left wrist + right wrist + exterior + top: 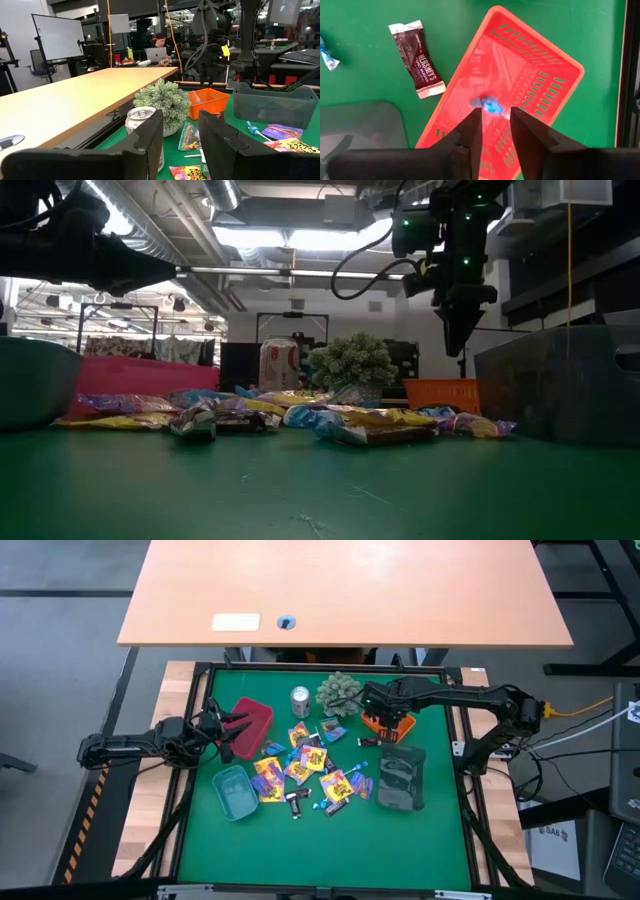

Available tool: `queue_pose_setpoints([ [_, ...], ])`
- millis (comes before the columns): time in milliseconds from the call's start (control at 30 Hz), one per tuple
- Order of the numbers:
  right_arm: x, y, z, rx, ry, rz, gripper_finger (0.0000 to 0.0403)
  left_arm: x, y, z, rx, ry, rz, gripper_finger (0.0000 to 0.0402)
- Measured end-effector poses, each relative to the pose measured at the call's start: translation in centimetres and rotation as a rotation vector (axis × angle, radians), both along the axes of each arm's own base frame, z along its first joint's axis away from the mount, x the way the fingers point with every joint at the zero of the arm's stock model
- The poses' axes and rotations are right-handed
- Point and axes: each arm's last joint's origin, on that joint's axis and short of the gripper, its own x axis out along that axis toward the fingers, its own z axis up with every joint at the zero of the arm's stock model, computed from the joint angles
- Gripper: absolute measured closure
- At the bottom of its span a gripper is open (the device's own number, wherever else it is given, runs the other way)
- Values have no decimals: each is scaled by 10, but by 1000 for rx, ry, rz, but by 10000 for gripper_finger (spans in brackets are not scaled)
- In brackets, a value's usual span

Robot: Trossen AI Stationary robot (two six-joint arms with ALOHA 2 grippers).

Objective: Sort candy
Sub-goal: Put the brown chocolate candy into the black bin

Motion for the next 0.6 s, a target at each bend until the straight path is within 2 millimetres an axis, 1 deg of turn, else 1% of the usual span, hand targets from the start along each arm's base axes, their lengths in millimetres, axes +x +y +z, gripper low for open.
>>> queue_pose_setpoints([
  [167, 0, 0, 0, 0, 0, 0, 281, 0, 0, 0, 0, 0, 0, 287],
  [600, 1, 0, 2, 14, -13, 4, 283, 0, 0, 0, 0, 0, 0, 287],
])
